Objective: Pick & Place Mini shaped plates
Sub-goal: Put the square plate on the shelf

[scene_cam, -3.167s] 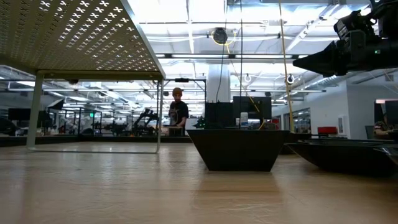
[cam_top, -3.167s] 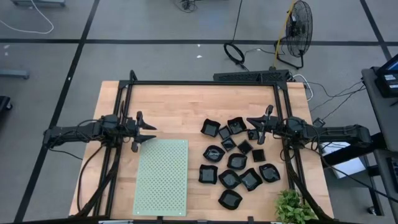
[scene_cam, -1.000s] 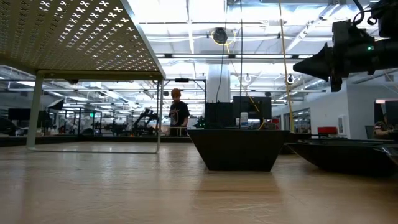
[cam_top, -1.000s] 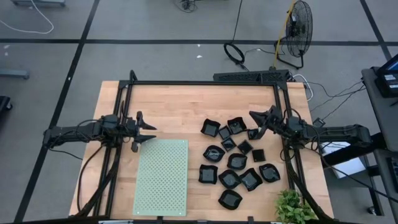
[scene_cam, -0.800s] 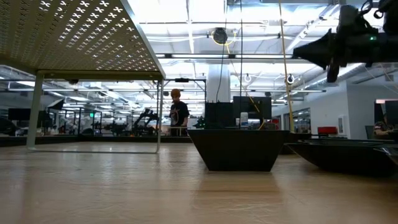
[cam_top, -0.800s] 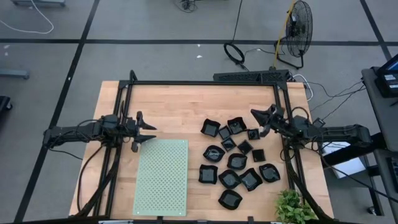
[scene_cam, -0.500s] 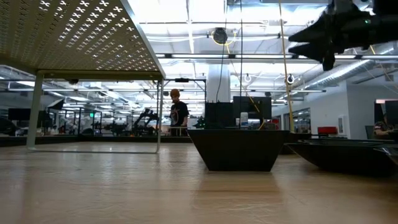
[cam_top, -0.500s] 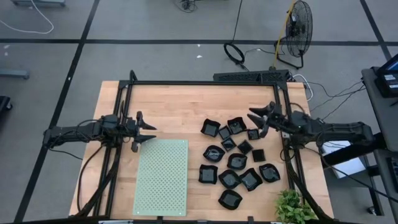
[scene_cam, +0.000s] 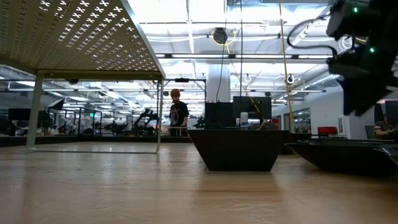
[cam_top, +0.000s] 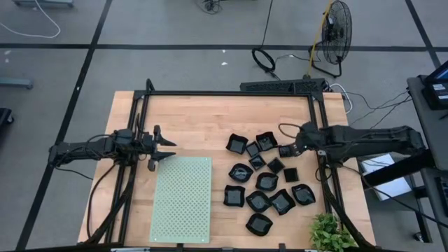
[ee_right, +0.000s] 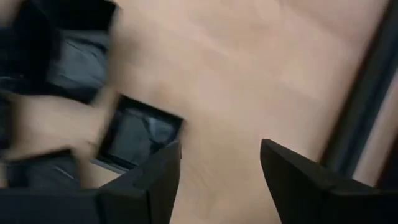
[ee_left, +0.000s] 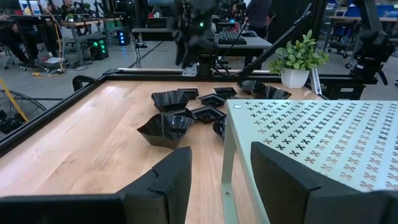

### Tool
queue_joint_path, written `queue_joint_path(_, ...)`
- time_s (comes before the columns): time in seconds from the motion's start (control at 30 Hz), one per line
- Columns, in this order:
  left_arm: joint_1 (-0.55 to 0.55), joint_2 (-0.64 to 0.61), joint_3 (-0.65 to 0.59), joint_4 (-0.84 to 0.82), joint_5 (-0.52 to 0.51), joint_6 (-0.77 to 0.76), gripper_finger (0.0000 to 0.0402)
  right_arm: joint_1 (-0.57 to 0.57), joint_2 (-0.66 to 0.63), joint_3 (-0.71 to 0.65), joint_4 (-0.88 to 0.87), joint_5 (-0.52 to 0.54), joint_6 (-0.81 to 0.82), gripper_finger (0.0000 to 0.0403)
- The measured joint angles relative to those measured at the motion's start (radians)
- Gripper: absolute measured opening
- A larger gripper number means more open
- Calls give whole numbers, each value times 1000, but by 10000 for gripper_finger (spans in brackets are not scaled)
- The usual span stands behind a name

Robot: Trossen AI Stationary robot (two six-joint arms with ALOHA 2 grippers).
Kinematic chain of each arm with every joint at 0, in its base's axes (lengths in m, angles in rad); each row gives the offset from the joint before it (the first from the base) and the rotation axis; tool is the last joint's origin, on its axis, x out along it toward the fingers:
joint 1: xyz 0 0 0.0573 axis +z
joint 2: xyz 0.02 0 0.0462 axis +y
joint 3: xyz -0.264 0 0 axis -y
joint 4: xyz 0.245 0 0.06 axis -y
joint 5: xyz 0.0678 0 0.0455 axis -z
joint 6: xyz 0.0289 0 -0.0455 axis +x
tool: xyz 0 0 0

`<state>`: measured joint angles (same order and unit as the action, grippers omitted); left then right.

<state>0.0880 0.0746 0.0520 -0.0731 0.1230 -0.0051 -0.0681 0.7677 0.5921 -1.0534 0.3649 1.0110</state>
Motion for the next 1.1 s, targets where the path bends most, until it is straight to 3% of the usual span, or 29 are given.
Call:
queue_joint_path(0.3,0,0,0,0,0,0,170,0,1,-161,212,-56,-12,201)
queue_joint_path(0.63,0,0,0,0,-1,0,170,0,0,-245,380,-85,-43,196)
queue_joint_path(1.1,0,0,0,-1,-1,0,170,0,0,-288,401,-104,-29,160)
